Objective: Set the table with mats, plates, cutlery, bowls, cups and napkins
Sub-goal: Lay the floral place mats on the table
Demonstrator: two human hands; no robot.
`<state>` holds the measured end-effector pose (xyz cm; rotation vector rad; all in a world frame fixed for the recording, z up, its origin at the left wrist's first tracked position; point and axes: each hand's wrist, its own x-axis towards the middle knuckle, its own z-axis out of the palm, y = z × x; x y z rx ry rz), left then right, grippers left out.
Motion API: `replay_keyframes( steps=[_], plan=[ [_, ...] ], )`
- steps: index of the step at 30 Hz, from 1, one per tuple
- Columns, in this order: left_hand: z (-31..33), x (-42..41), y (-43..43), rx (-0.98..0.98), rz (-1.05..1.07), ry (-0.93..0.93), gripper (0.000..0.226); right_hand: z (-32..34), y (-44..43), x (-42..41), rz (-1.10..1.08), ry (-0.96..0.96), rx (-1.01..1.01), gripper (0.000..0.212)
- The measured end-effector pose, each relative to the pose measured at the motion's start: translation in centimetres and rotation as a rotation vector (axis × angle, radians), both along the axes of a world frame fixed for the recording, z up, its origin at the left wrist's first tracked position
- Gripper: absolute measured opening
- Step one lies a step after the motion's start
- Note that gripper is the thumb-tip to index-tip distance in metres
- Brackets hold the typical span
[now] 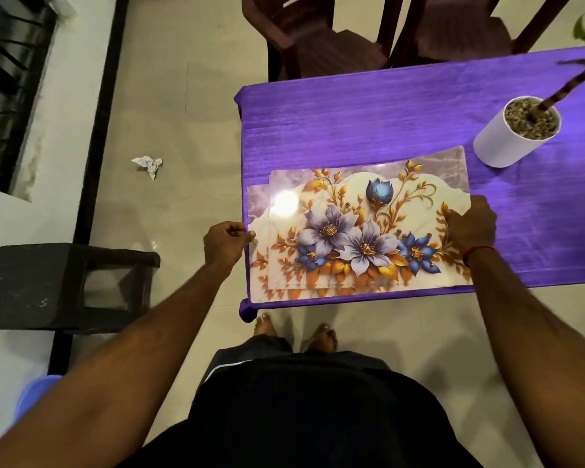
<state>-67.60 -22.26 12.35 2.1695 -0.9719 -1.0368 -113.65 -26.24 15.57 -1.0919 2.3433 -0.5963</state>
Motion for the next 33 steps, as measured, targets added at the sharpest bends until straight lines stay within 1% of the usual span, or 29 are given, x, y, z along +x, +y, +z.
replay_keyframes(
  steps=[4, 8, 11, 14, 17, 19, 20, 24, 26, 33],
  plan=[
    [-0.5, 0.1, 0.6, 0.076, -0.074, -0.055, 0.042, 0.0, -0.3, 0.1, -0.048, -0.065, -0.046, 0.045],
    [-1.5, 0.2, 1.1, 0.105, -0.125, -0.099, 0.044, 0.1, -0.5, 0.7, -0.045, -0.143, -0.119, 0.044],
    [-2.3, 0.4, 1.3, 0.075, -0.167, -0.161, 0.042, 0.0, -0.4, 1.0, -0.039, -0.17, -0.157, 0.04],
    [-1.5, 0.1, 1.7, 0.046, -0.185, -0.163, 0.046, -0.2, -0.3, 1.1, -0.047, -0.167, -0.174, 0.037],
    [-1.0, -0.5, 2.3, 0.029, -0.231, -0.167, 0.059, -0.3, -0.1, 1.2, -0.073, -0.162, -0.169, 0.038],
    [-0.5, -1.0, 2.8, 0.056, -0.293, -0.201, 0.071, -0.5, 0.2, 1.1, -0.083, -0.185, -0.166, 0.04],
    [-0.3, -1.3, 3.0, 0.065, -0.324, -0.229, 0.072, -0.7, 0.3, 1.1, -0.076, -0.197, -0.162, 0.041],
    [0.2, -1.8, 3.2, 0.042, -0.432, -0.285, 0.063, -1.7, 1.1, 0.7, -0.021, -0.215, -0.11, 0.042],
    [0.3, -1.6, 3.2, 0.043, -0.47, -0.302, 0.062, -2.2, 1.6, 0.7, -0.01, -0.218, -0.115, 0.041],
    [0.2, -1.5, 3.1, 0.031, -0.518, -0.326, 0.06, -2.9, 3.2, 0.9, 0.011, -0.222, -0.146, 0.042]
  ],
)
